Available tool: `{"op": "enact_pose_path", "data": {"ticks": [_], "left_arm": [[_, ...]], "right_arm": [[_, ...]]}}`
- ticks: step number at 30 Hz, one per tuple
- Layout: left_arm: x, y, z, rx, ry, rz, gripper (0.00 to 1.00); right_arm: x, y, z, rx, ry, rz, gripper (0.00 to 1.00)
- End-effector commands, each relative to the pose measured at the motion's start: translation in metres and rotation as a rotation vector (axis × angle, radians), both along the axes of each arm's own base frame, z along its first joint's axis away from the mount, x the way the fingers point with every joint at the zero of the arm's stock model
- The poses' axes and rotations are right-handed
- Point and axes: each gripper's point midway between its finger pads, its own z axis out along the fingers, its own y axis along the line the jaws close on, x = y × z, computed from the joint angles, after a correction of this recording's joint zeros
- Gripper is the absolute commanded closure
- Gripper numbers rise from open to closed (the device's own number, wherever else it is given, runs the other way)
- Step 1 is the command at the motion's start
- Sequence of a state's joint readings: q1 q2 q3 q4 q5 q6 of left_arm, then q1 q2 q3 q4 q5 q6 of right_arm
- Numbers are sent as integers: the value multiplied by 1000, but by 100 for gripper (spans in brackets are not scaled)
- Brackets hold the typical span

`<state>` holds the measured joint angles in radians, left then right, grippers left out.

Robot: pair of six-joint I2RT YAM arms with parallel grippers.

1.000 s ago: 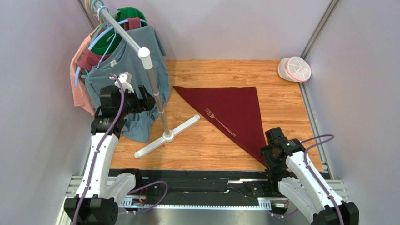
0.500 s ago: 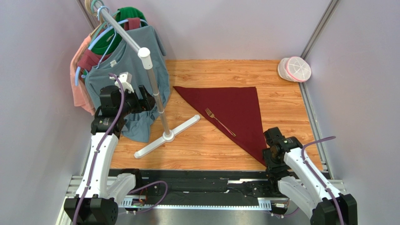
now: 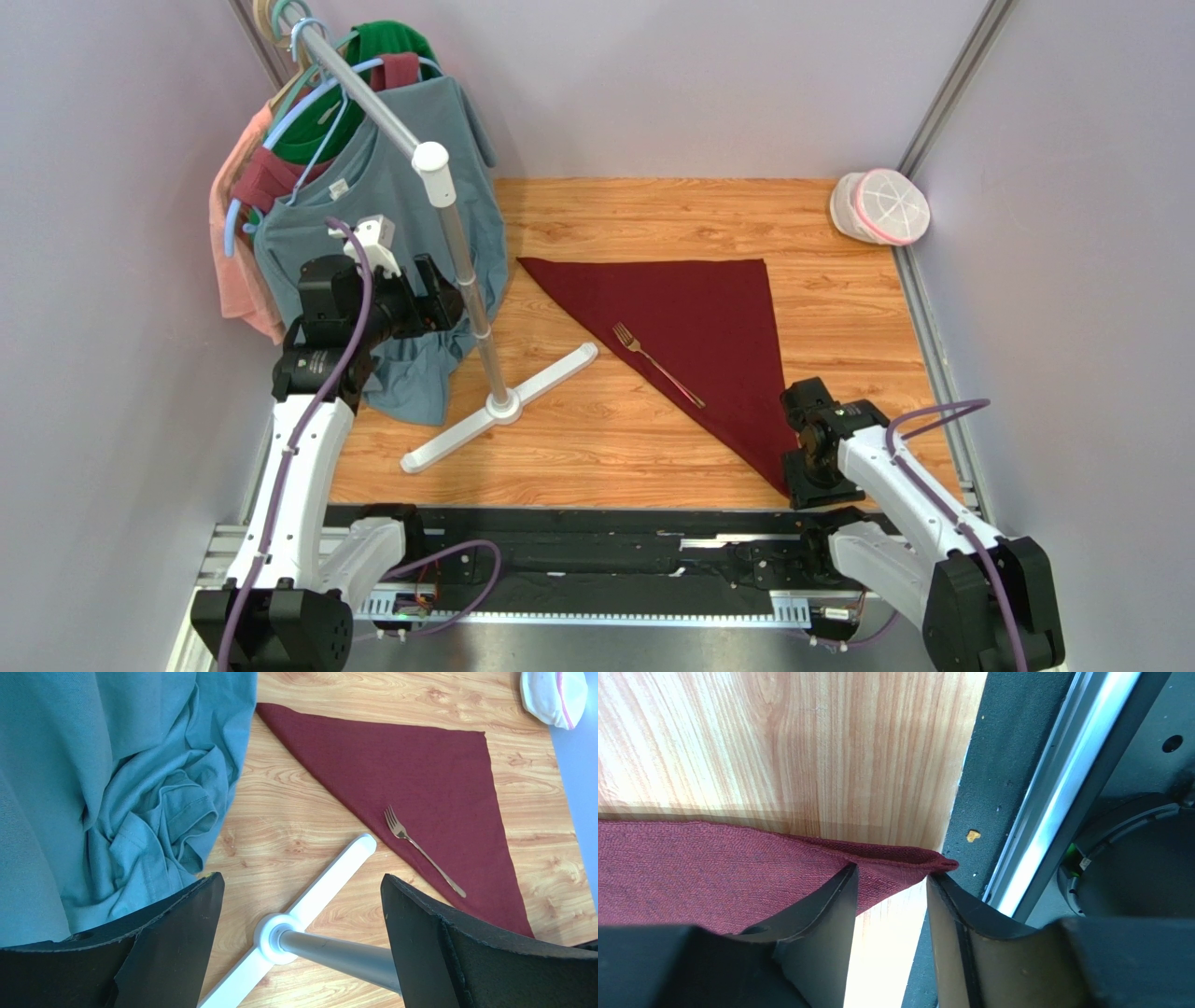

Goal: Fold the napkin, place the utensils inside, and roll it up
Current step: Fold the napkin

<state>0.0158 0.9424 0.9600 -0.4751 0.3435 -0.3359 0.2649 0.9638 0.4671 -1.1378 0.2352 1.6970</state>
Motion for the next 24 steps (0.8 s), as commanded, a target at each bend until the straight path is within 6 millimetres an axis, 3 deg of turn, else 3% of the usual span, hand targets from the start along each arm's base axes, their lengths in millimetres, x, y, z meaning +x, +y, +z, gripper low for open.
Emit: {"op": "enact_pose_path", "data": {"ticks": [1, 4, 6, 11, 16, 24], "left_arm": [[2, -2, 10, -17, -27, -6, 8], [3, -2, 10, -20, -30, -10, 9], [2, -3, 10, -22, -30, -16, 9], [2, -5, 11, -26, -35, -28, 9], [2, -8, 12, -36, -39, -42, 9], [2, -10, 12, -40, -42, -50, 9]], "right_arm": [[8, -8, -2, -49, -26, -44, 57], [9, -8, -3, -49, -27, -46, 69], [8, -10, -4, -54, -30, -49, 83], [10, -12, -1, -61, -57, -56, 99], [26, -14, 15, -75, -127, -42, 100], [69, -51, 70, -320, -283, -6, 100]]}}
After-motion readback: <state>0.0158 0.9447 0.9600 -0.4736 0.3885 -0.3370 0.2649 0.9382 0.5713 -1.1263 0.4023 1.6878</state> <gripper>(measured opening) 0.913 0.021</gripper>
